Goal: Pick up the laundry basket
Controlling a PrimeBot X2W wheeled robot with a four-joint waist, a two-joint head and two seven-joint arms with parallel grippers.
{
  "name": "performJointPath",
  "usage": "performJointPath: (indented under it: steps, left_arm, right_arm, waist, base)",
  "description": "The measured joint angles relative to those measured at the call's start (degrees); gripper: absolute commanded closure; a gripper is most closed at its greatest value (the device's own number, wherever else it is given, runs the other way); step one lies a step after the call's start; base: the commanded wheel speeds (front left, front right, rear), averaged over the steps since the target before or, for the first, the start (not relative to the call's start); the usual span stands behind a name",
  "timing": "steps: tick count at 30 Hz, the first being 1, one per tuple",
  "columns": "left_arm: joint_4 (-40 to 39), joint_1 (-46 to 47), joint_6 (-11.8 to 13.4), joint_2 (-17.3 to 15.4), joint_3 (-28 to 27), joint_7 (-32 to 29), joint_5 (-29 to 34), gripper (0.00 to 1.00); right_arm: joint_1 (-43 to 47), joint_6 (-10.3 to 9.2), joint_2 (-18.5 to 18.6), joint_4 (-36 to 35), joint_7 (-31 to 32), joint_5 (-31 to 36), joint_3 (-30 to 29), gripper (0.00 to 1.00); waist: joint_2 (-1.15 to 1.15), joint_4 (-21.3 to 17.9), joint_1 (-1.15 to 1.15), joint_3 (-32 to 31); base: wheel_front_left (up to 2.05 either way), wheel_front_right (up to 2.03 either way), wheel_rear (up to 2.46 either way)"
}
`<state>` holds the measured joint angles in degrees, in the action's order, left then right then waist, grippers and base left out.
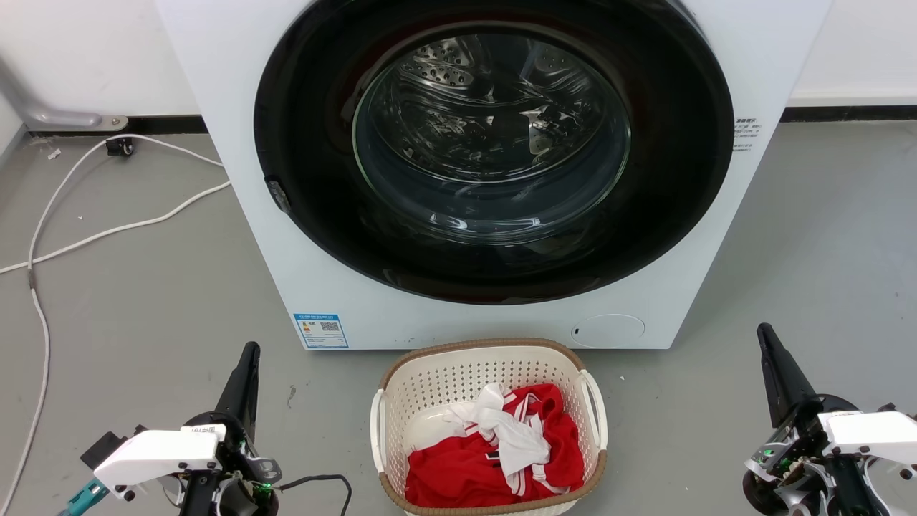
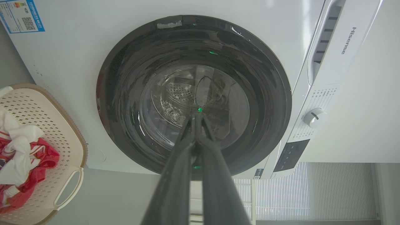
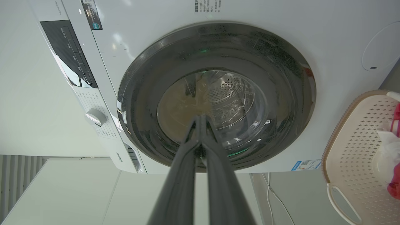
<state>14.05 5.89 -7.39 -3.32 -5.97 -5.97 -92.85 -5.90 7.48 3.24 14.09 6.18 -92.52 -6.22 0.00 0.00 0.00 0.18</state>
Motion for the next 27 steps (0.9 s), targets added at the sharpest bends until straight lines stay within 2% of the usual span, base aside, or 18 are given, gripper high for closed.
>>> performJointPath:
  steps: [21, 22, 27]
  left_arm:
    - [0.01, 0.01, 0.00, 0.09, -0.15, -0.18, 0.33, 1.00]
    - [0.07, 0.00, 0.01, 0.10, -0.15, -0.18, 0.33, 0.00]
    - [1.69, -1.71, 0.16, 0.49, 0.30, 0.19, 0.33, 0.00]
  right_arm:
    - [-0.01, 0.00, -0.05, 0.00, 0.15, 0.24, -0.10, 1.00]
    - [0.00, 0.00, -0.07, 0.05, 0.15, 0.24, -0.10, 0.00]
    - [1.96, -0.01, -0.30, 1.52, -0.24, 0.25, 0.21, 0.00]
  waist:
    - [0.00, 0.00, 0.00, 0.00]
    - [0.00, 0.00, 0.00, 0.00]
    - [0.00, 0.00, 0.01, 0.00]
  base:
    - [0.00, 0.00, 0.00]
    - [0.00, 0.00, 0.00]
    - [0.00, 0.00, 0.00]
